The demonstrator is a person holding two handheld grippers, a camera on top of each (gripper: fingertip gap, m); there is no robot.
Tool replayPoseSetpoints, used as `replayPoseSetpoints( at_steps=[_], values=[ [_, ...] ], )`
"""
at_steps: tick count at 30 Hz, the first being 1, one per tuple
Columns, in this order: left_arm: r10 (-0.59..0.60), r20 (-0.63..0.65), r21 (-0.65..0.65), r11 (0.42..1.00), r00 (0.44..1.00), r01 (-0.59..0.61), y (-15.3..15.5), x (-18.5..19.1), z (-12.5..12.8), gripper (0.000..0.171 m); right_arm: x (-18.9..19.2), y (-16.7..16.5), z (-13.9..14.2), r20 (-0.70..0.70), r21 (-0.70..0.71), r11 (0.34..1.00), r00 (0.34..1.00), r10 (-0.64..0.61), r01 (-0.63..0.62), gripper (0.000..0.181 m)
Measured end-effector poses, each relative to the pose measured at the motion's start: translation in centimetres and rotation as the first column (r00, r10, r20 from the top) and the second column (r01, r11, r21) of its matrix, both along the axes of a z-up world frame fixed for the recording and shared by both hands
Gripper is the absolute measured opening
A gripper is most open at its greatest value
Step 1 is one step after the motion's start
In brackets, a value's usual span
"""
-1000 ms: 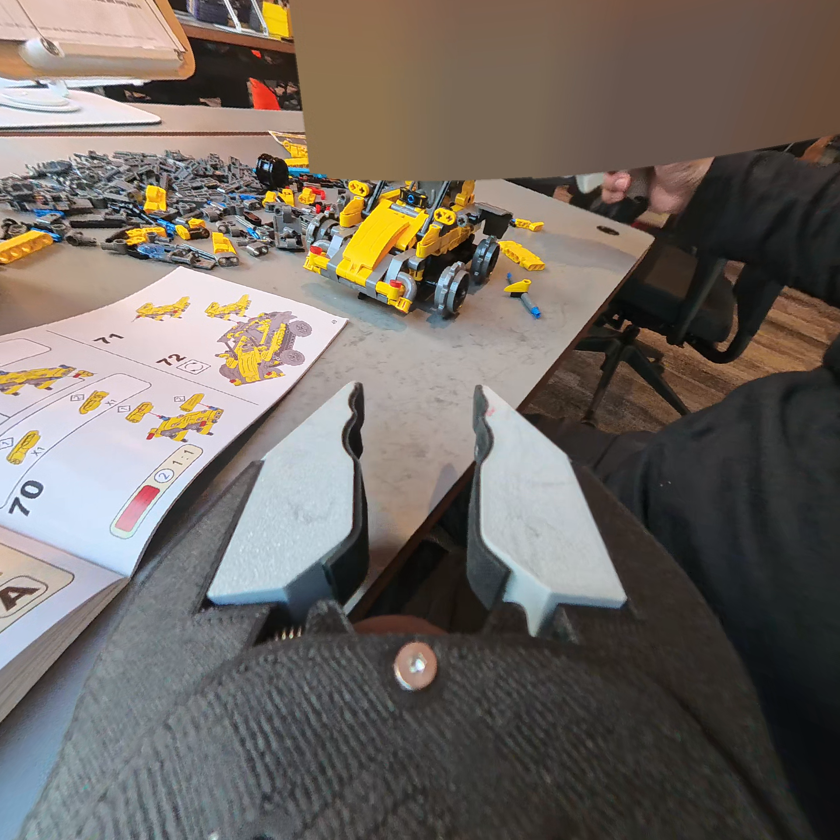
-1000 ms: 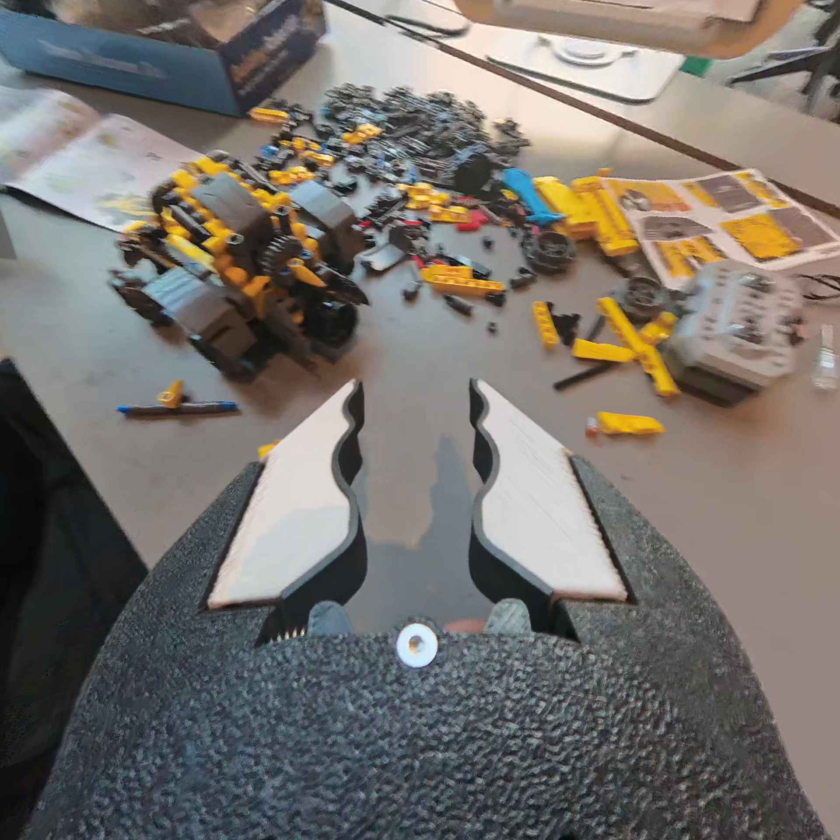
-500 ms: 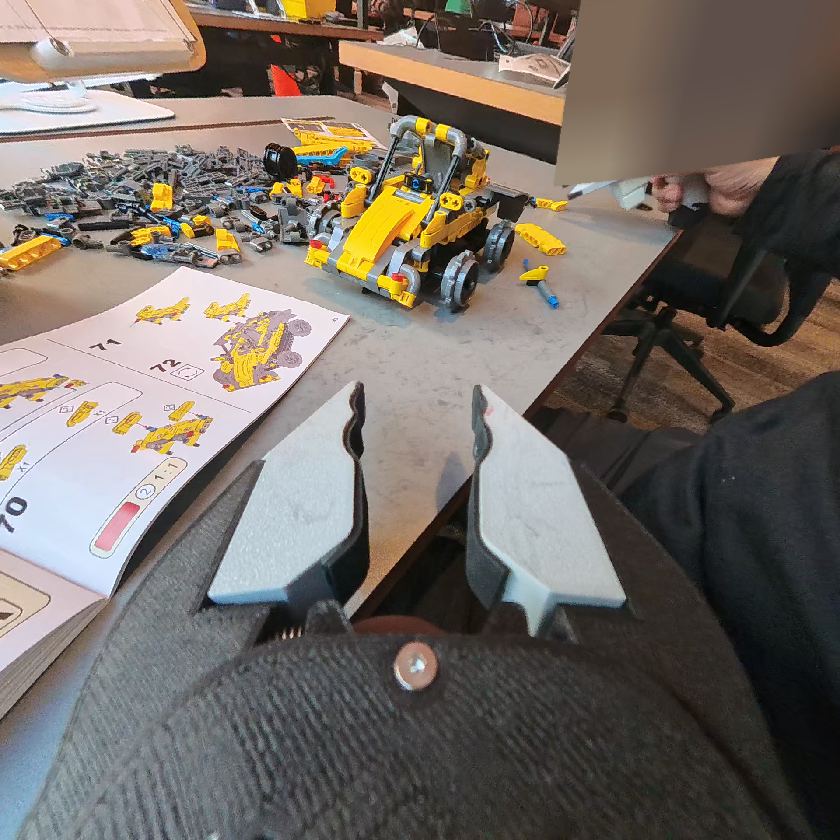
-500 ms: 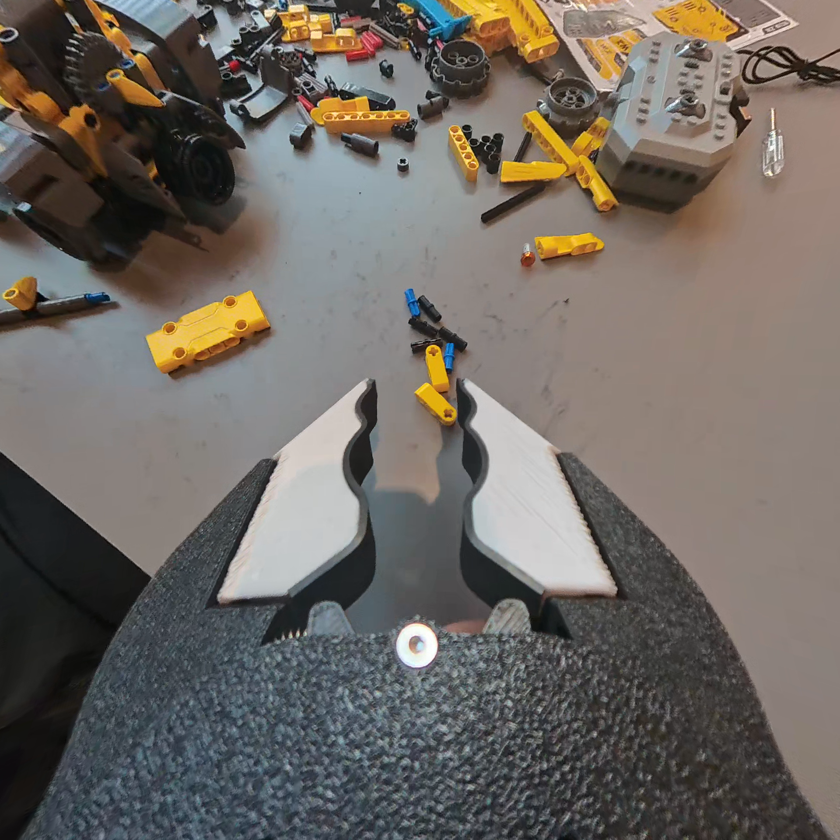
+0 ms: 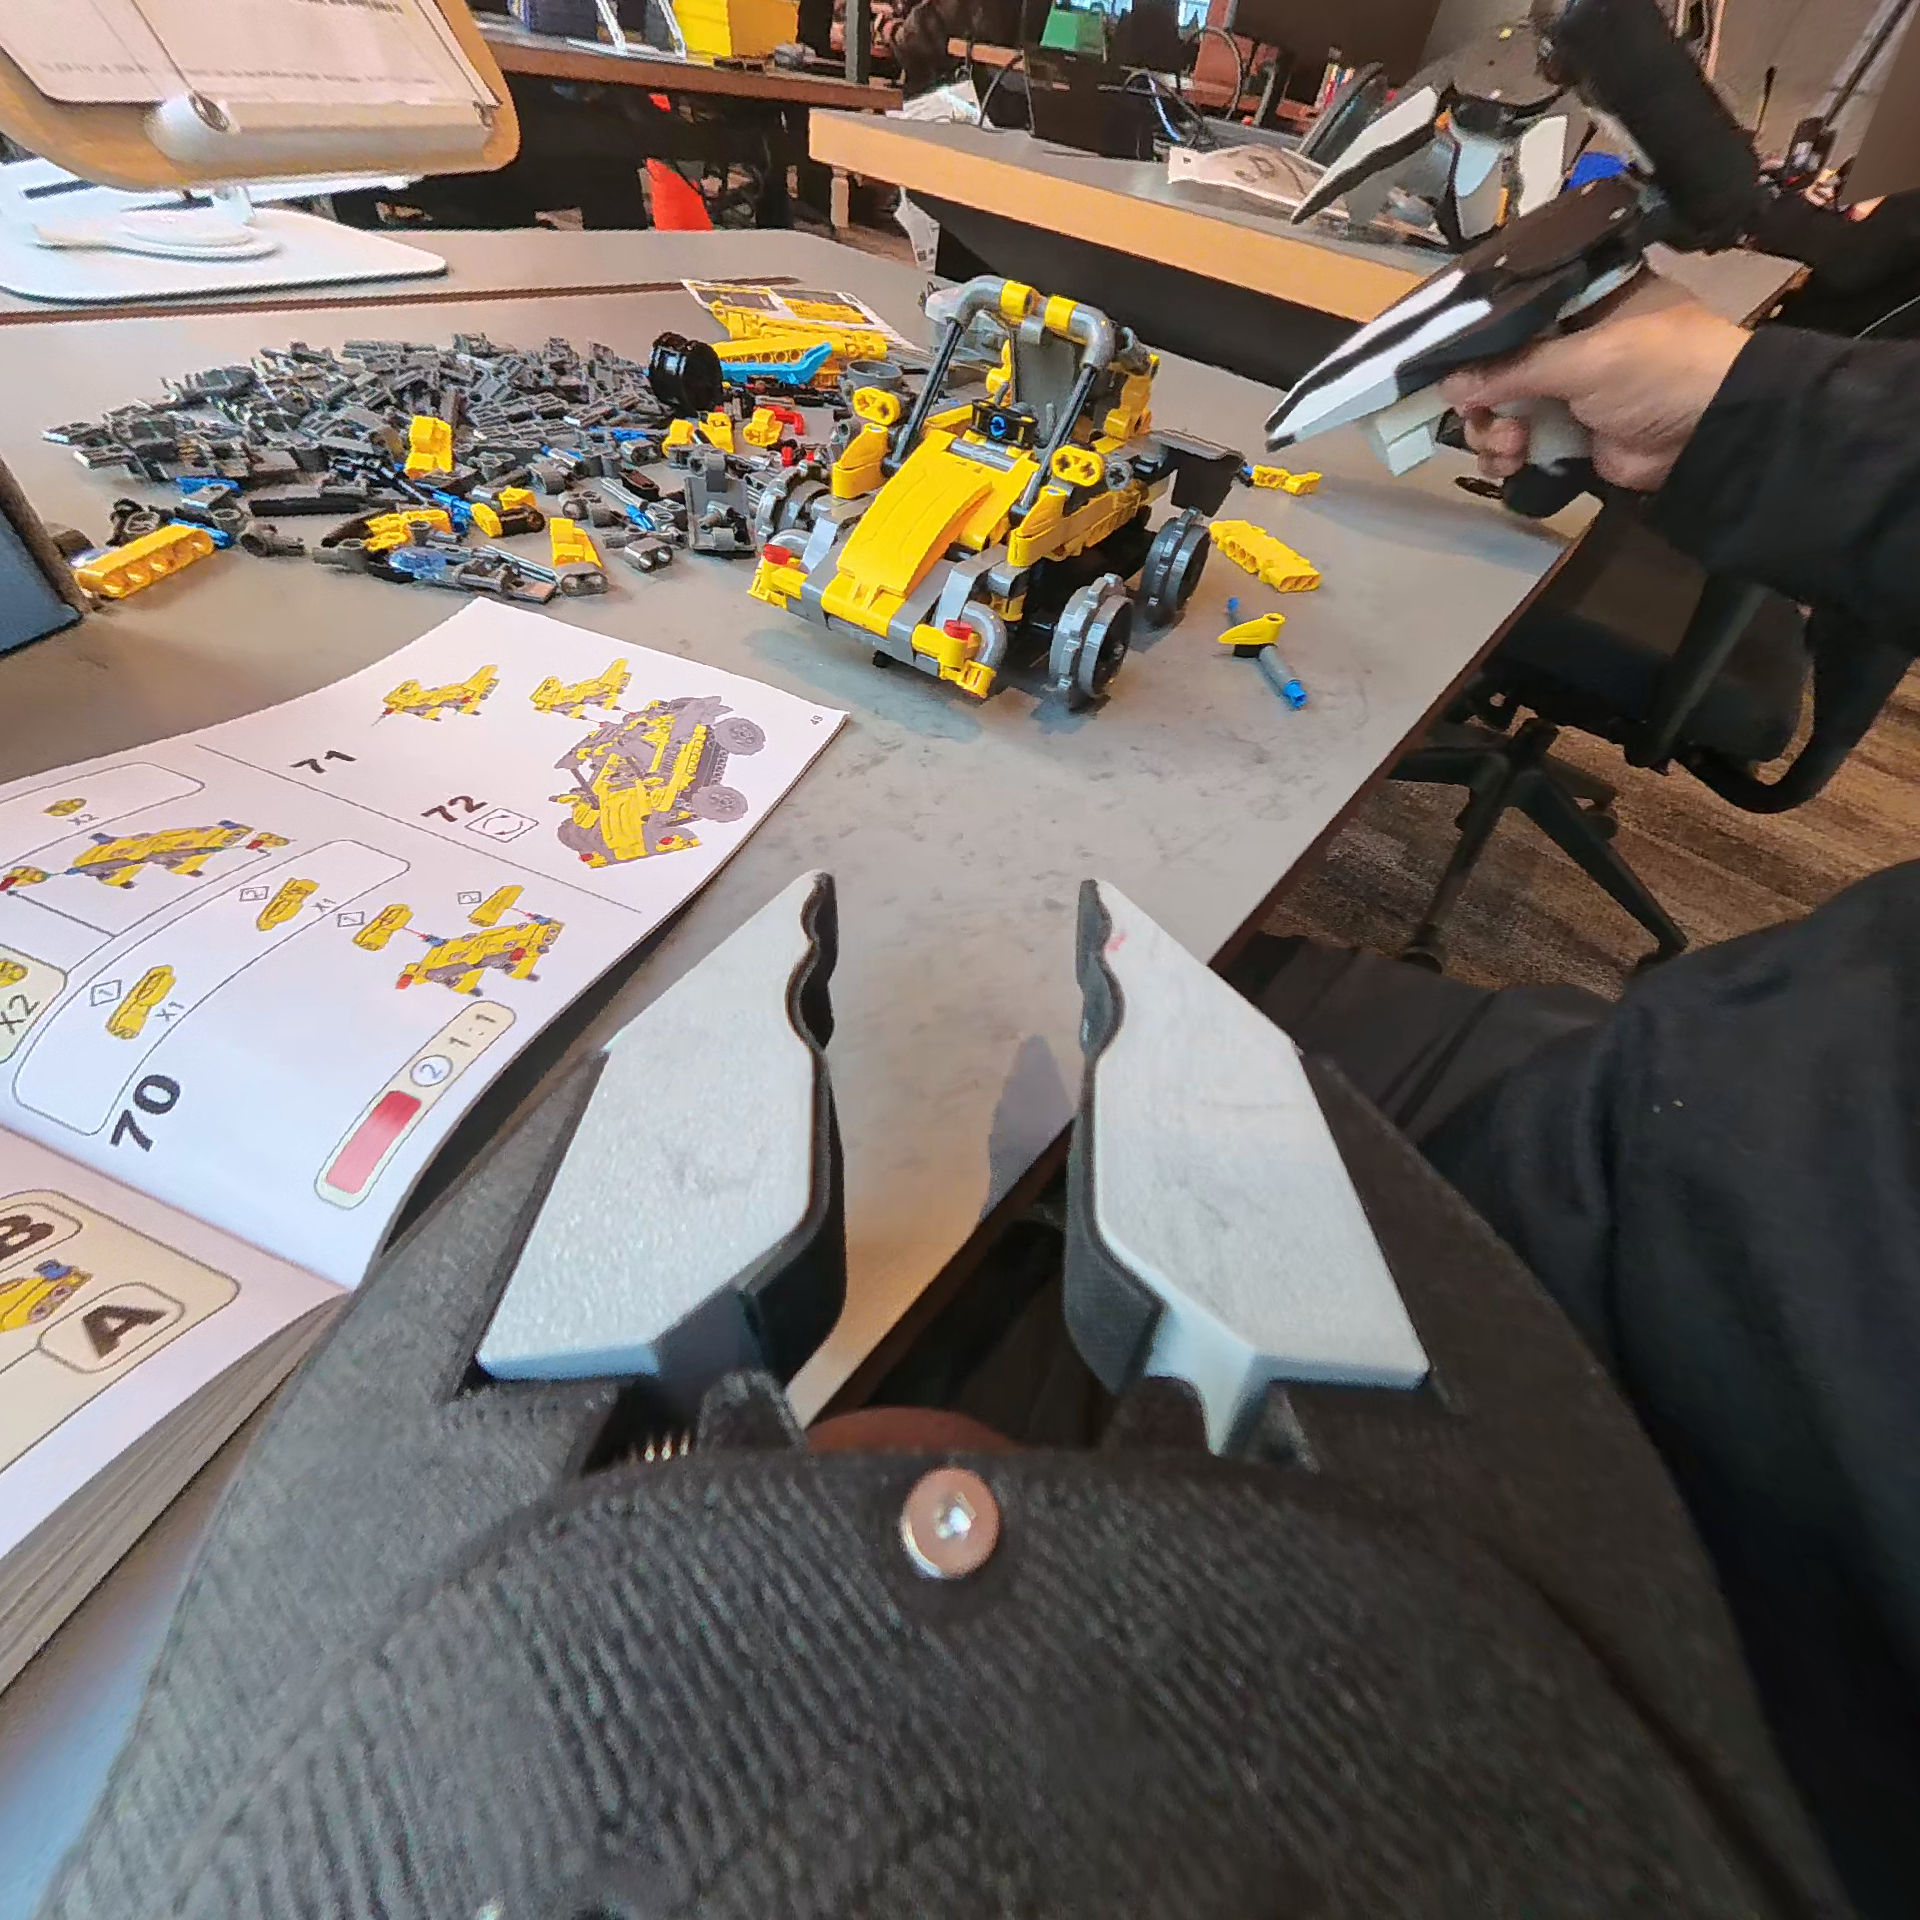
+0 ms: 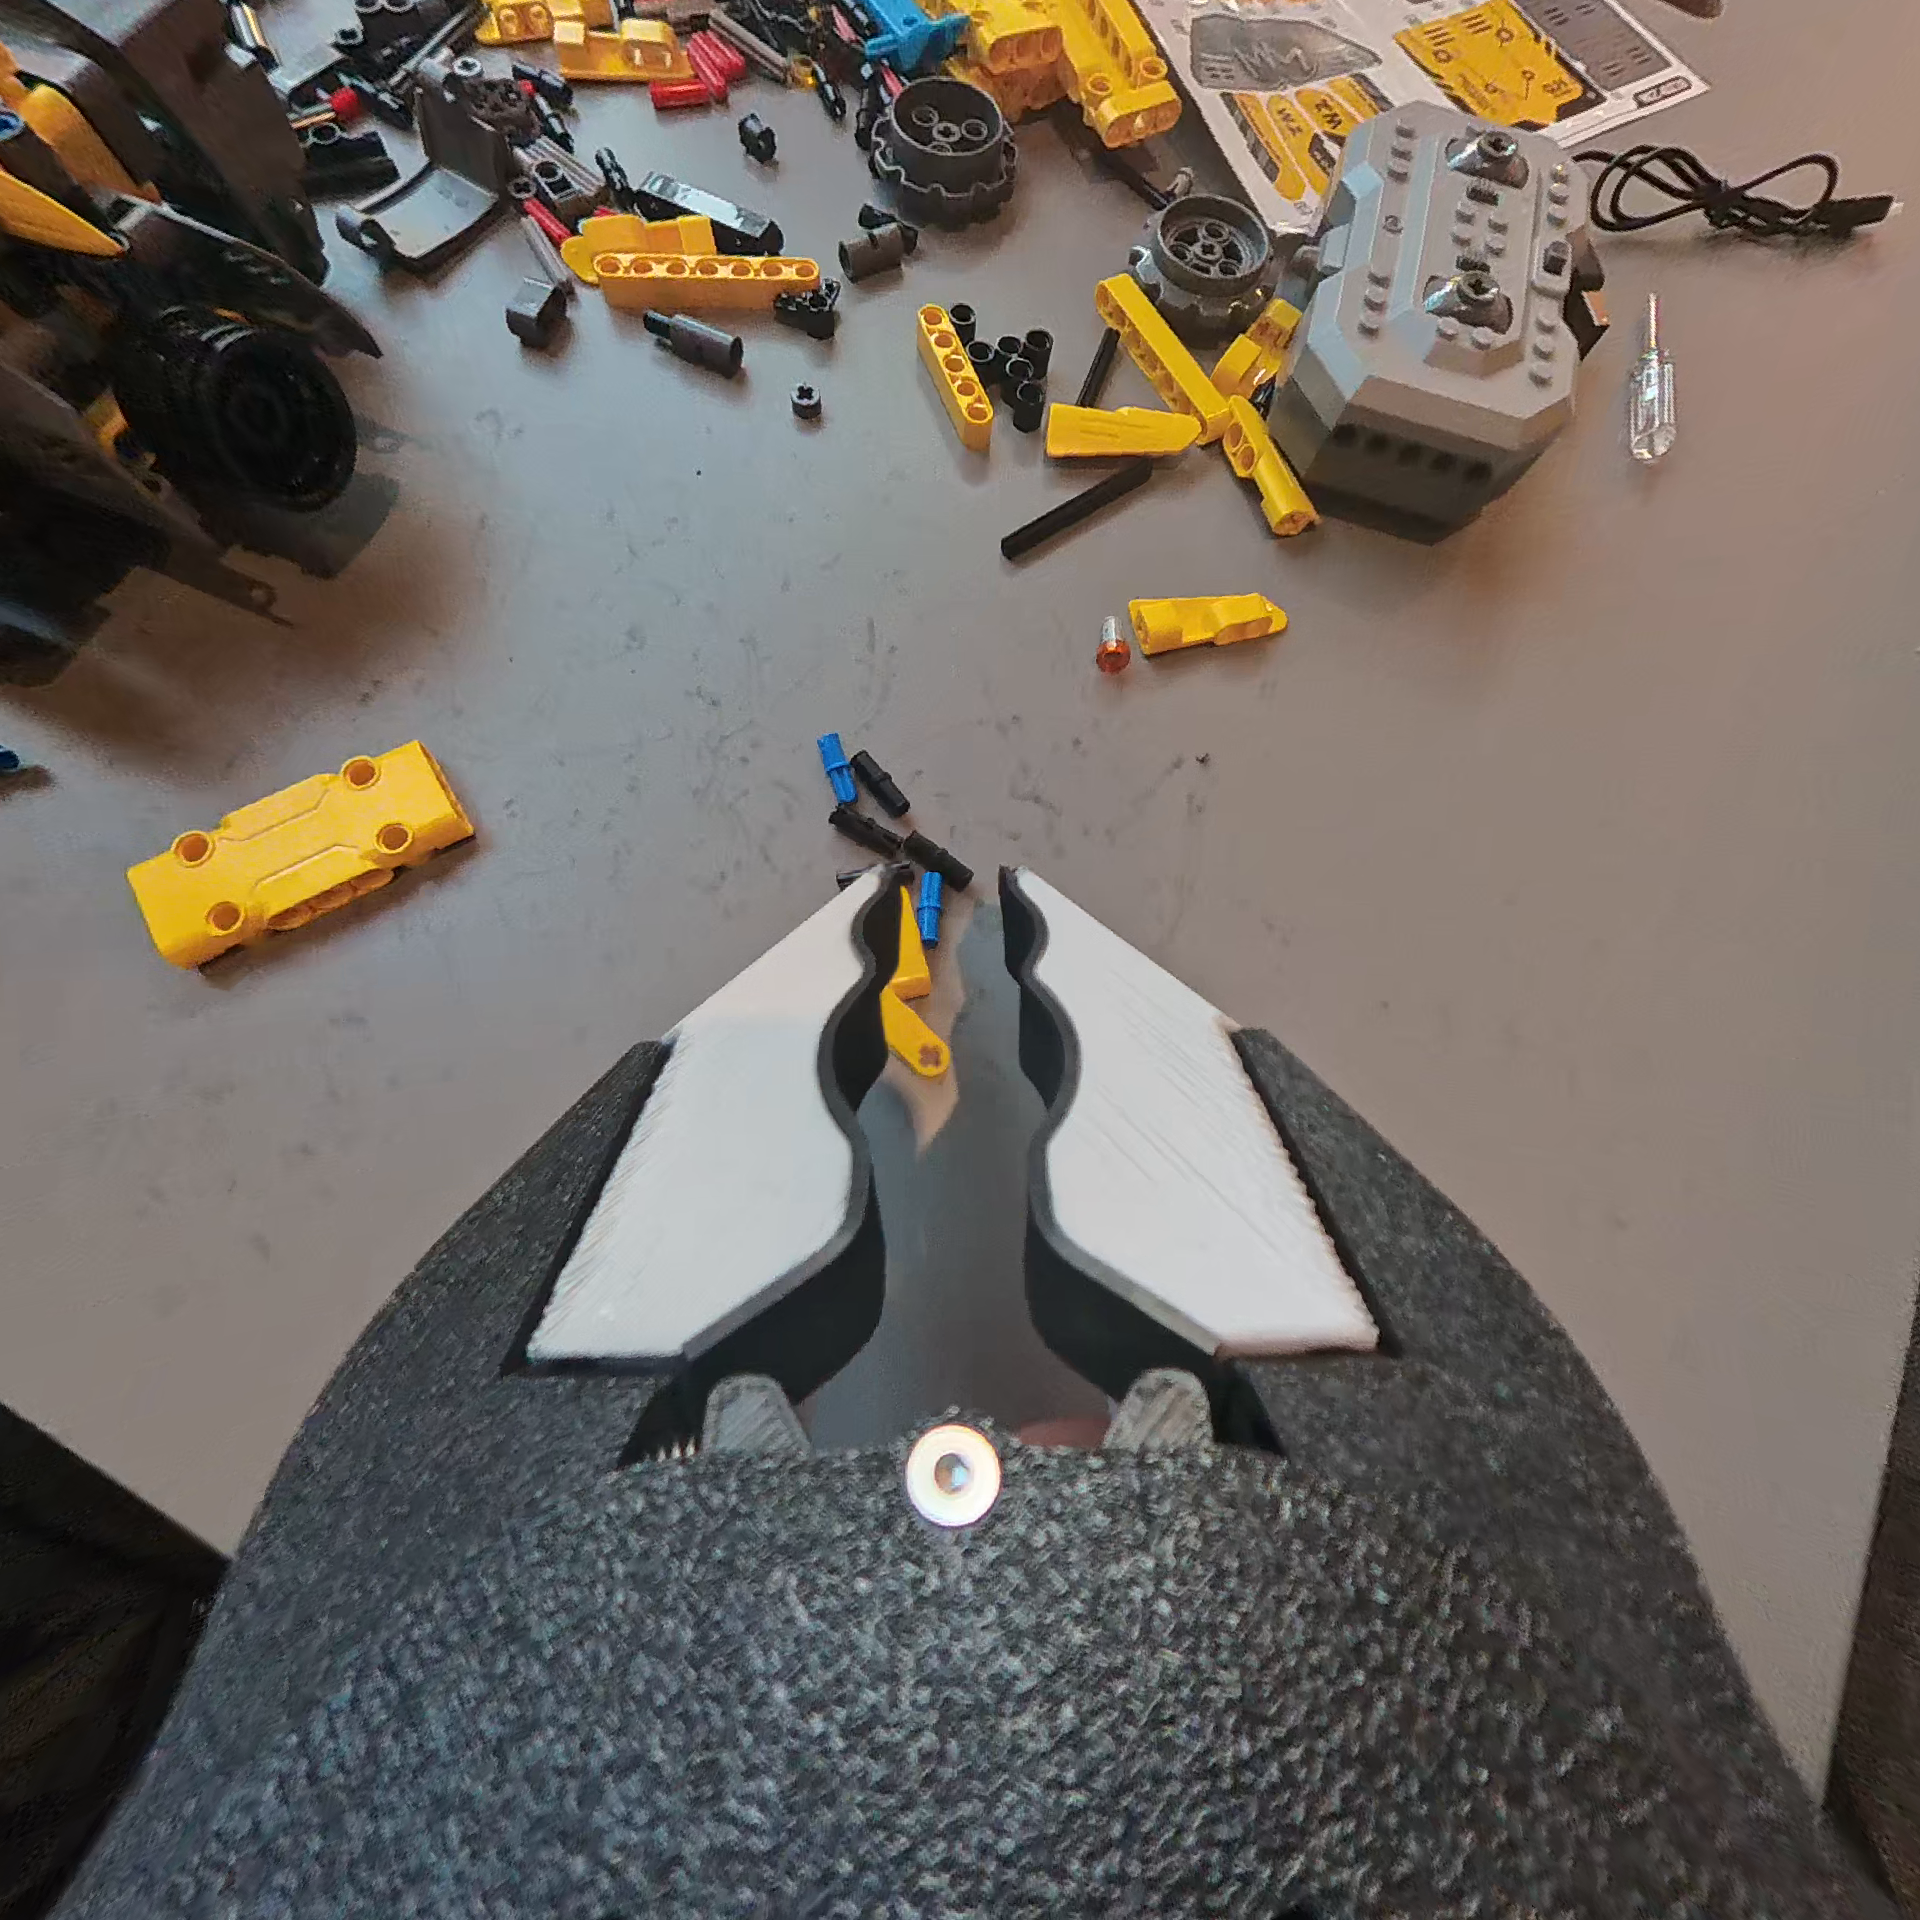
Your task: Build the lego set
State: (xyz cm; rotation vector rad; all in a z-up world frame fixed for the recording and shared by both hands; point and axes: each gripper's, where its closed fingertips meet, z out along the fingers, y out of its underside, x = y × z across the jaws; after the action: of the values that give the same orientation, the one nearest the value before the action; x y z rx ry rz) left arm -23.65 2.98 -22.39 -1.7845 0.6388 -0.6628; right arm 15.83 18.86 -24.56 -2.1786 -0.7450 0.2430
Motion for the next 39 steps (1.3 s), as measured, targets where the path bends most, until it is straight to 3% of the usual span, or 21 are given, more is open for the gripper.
replayPoseSetpoints(
  at_steps=[8,25,39],
  values=[
    [0.011,0.021,-0.006,1.0,1.0,-0.011,0.2,-0.2,0.1,0.04,-0.5,-0.5,-1.3,-0.01,-0.018,1.0,1.0,-0.005,0.005,0.018],
    [0.025,0.008,-0.004,1.0,1.0,-0.025,0.4,0.0,0.0,0.04,0.9,-1.3,-0.4,-0.037,0.003,0.999,0.999,-0.04,0.04,0.02],
    [0.025,-0.005,0.005,1.0,1.0,-0.025,0.3,0.4,-0.1,0.039,1.1,-2.8,-0.7,-0.021,-0.052,0.998,0.999,0.038,-0.039,0.028]
  ],
)
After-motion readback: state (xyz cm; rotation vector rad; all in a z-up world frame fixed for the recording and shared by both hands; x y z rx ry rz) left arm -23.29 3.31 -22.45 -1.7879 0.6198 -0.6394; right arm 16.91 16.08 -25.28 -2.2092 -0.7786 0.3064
